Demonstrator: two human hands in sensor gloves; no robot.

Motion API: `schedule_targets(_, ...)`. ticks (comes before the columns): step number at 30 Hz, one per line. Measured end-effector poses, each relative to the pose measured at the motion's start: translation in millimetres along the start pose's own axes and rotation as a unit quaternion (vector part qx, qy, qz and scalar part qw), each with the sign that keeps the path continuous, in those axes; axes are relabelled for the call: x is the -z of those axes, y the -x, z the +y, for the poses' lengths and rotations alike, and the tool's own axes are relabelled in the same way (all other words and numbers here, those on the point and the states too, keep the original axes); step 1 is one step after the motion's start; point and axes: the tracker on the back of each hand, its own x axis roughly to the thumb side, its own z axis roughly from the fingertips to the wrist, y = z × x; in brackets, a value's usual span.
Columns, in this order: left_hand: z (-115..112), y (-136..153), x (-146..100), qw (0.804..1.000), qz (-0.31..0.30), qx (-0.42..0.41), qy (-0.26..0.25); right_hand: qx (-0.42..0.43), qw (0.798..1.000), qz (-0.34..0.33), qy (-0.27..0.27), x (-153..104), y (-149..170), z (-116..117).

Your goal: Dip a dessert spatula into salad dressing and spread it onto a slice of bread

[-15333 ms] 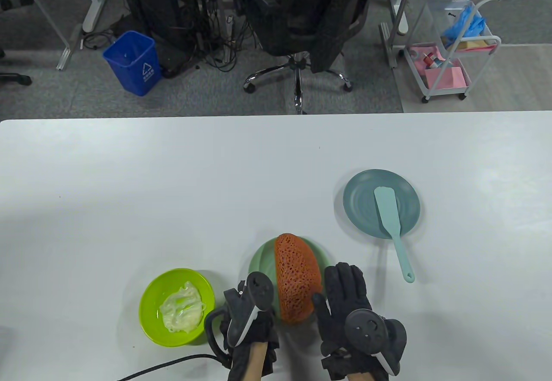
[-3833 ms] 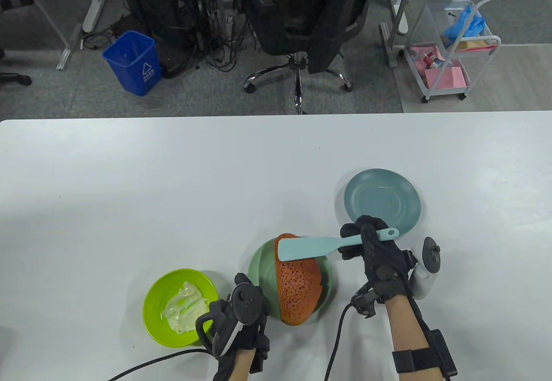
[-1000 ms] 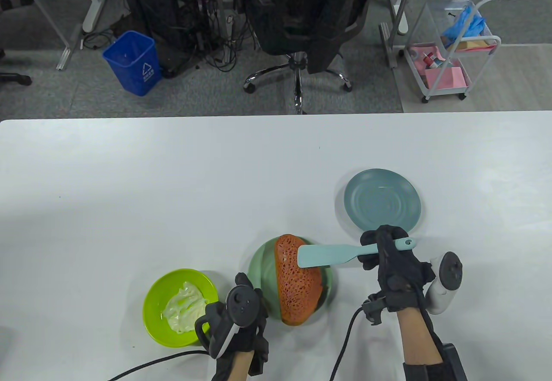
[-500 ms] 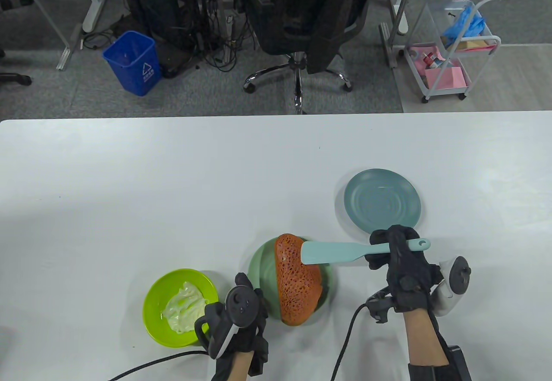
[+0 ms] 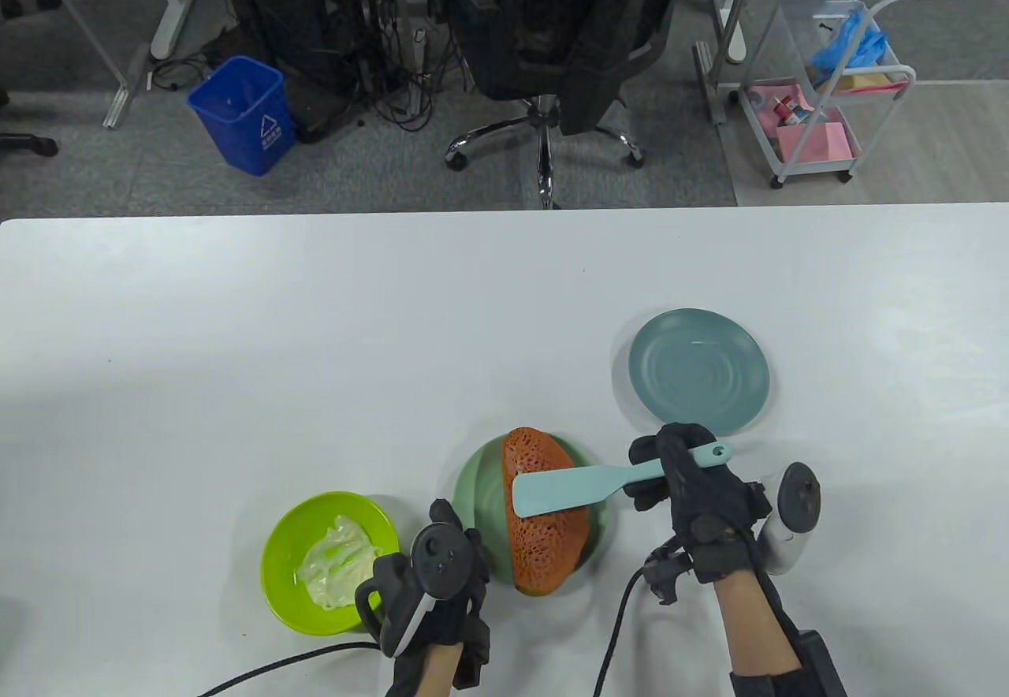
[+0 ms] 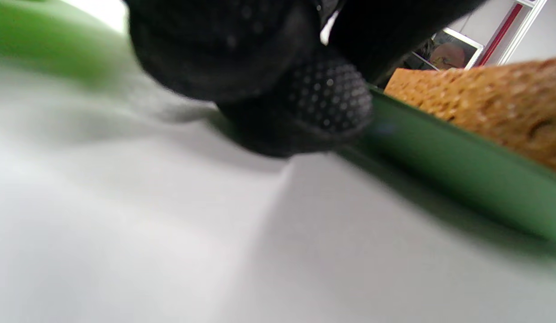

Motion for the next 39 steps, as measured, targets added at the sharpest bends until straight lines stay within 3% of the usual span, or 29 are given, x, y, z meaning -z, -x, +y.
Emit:
schedule_targets(9,-0.2,0.2,-0.1,1.0,0.001,-0.003,0.003,-0.008,1.0,0.0,0.013,-1.5,-3.0,-5.9)
schedule_targets(25,0.0,0.9,-0.3,1.0,0.002,-0.004,0.002,0.027,0.997,0.016,0.073,-7.4,-6.0,-45.3)
schedule_targets(39,0.6,1.2,-0.4,1.0,0.002,-0.007,0.005,0.025,0.998,-0.032,0.048,-4.7,-6.2,-23.1)
